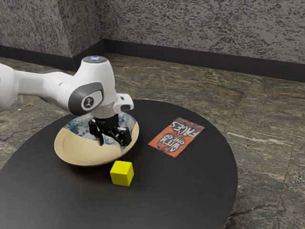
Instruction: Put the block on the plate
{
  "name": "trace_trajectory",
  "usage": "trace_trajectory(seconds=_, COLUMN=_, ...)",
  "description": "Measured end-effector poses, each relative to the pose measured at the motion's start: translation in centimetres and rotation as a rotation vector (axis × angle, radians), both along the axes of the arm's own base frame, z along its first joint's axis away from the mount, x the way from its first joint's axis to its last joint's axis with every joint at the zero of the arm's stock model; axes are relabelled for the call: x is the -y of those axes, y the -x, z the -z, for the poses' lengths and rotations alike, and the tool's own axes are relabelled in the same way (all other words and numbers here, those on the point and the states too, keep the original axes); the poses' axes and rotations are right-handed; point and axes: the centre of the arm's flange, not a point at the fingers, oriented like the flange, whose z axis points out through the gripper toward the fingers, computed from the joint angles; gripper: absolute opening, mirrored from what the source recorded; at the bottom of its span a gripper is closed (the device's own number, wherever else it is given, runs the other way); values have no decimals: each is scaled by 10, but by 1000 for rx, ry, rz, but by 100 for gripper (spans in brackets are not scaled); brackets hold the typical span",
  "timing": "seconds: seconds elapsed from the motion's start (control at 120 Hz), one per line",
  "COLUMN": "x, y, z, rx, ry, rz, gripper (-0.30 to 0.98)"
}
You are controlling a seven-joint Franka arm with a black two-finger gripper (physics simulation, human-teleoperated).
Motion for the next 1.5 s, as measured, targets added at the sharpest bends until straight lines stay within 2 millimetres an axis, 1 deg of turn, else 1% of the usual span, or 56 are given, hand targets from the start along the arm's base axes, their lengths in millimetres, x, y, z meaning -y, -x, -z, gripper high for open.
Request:
trace_trajectory(seconds=0.25, x=37, y=13, z=19, rx=23, ry=7, rz=3, gripper=69)
trace_trajectory(seconds=0.342, x=47, y=15, z=23, rx=30, ry=15, rz=-6, gripper=69)
trace_trajectory(seconds=0.408, x=50, y=15, z=25, rx=34, ry=24, rz=-22, gripper=69)
trace_trajectory(seconds=0.467, x=48, y=14, z=28, rx=35, ry=29, rz=-42, gripper=69)
trace_trajectory(seconds=0.525, x=40, y=11, z=31, rx=35, ry=33, rz=-72, gripper=69)
trace_trajectory(seconds=0.575, x=27, y=8, z=33, rx=35, ry=34, rz=-107, gripper=69)
trace_trajectory(seconds=0.692, x=-11, y=3, z=42, rx=29, ry=43, rz=-209, gripper=69)
trace_trajectory(seconds=0.758, x=-21, y=2, z=44, rx=30, ry=47, rz=-243, gripper=69)
trace_trajectory(seconds=0.817, x=-19, y=2, z=44, rx=35, ry=50, rz=-250, gripper=69)
trace_trajectory(seconds=0.95, x=2, y=4, z=49, rx=35, ry=52, rz=-228, gripper=69)
trace_trajectory(seconds=1.017, x=7, y=4, z=52, rx=31, ry=51, rz=-224, gripper=69)
trace_trajectory(seconds=1.183, x=4, y=2, z=62, rx=22, ry=49, rz=-247, gripper=69)
trace_trajectory(seconds=1.5, x=10, y=2, z=78, rx=-4, ry=65, rz=-279, gripper=69)
